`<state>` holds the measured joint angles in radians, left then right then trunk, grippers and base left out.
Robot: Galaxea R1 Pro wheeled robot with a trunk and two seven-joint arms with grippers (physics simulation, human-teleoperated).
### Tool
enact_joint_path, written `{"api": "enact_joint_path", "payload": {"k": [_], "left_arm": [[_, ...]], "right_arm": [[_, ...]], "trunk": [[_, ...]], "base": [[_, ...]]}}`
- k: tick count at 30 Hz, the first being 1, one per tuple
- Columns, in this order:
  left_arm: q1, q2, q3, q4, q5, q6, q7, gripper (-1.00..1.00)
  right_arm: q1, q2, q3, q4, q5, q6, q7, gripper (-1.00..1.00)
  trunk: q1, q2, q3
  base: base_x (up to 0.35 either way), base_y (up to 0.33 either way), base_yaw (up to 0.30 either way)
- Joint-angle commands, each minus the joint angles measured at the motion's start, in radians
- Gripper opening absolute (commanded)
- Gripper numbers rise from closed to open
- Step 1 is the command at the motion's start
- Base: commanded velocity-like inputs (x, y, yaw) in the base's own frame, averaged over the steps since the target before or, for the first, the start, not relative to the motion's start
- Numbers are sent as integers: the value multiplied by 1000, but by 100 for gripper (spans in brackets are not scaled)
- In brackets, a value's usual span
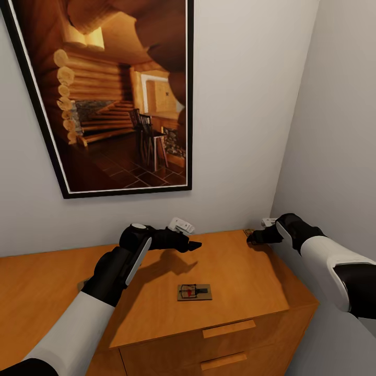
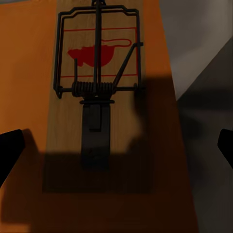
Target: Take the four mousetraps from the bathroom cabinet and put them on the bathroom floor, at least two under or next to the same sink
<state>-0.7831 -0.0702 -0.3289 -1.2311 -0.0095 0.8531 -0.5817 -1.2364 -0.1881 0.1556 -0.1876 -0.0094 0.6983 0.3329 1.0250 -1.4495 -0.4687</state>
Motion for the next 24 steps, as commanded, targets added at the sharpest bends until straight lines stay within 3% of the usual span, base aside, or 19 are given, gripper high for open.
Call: {"api": "enact_joint_path", "payload": {"k": [1,24], "left_arm": [[-1,0,1,-1,-1,6,-3,100],[-1,0,0,-1,-1,6,-4,100]], "right_arm": [[0,-1,16,-1,13,2,3,100],[0,1,15,-1,6,-1,-2,100]], "trunk": [[0,-1,-1],[0,-1,-1]], "base": [[0,0,0],[0,0,0]]}}
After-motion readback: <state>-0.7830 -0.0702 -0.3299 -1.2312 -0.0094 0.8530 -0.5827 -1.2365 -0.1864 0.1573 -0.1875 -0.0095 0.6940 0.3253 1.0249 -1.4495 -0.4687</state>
